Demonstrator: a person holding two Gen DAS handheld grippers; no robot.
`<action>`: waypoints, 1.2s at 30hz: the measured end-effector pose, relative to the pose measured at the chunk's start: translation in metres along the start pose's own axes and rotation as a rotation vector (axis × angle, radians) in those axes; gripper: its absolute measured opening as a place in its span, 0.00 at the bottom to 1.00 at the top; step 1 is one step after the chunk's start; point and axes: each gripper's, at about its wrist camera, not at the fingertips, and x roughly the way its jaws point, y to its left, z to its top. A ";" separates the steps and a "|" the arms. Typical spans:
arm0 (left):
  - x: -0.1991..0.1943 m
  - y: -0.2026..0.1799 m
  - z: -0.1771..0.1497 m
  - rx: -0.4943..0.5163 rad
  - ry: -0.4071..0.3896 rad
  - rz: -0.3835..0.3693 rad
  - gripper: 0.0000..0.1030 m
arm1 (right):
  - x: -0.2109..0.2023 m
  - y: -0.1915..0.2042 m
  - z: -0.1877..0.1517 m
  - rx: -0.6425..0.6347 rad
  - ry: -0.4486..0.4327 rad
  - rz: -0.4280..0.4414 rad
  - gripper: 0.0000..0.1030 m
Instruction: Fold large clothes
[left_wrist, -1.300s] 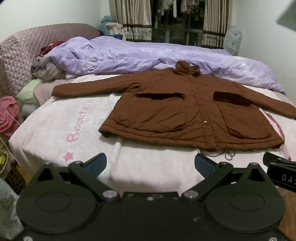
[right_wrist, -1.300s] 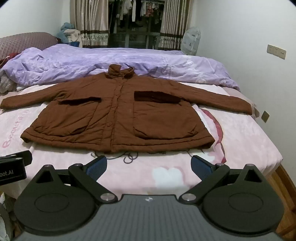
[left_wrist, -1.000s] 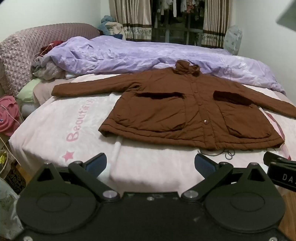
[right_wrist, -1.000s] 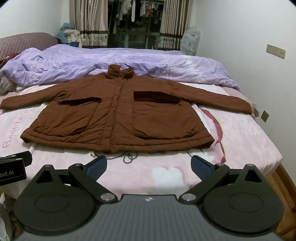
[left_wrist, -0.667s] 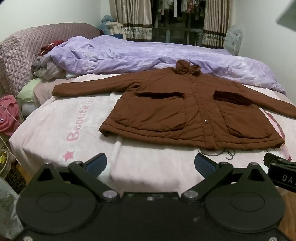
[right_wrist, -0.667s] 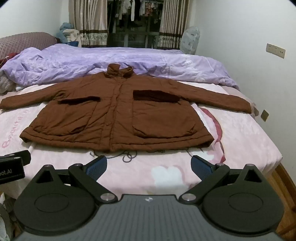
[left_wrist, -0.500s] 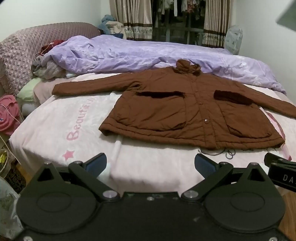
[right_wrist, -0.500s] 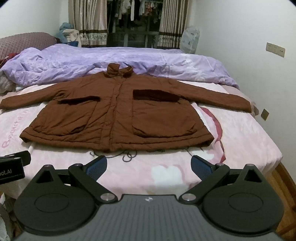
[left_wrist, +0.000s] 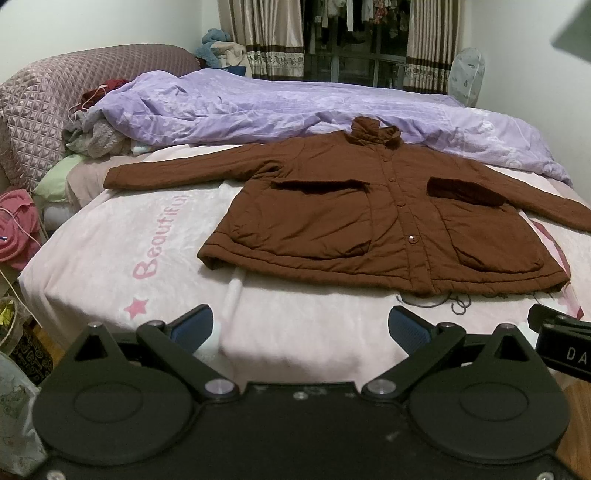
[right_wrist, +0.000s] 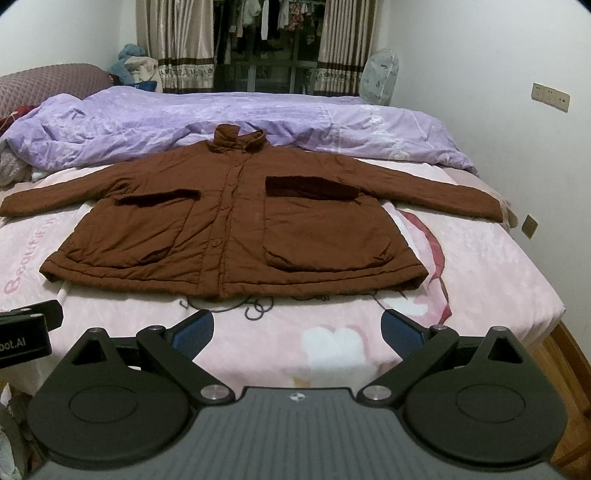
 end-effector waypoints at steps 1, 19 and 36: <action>0.000 0.000 0.000 0.000 0.000 0.000 1.00 | 0.000 0.000 0.000 0.001 0.001 0.000 1.00; 0.002 0.000 0.000 -0.003 0.000 0.003 1.00 | 0.000 0.000 0.000 0.001 0.001 0.001 1.00; -0.002 -0.001 0.002 -0.001 -0.004 0.005 1.00 | 0.000 0.000 0.000 0.003 0.001 0.001 1.00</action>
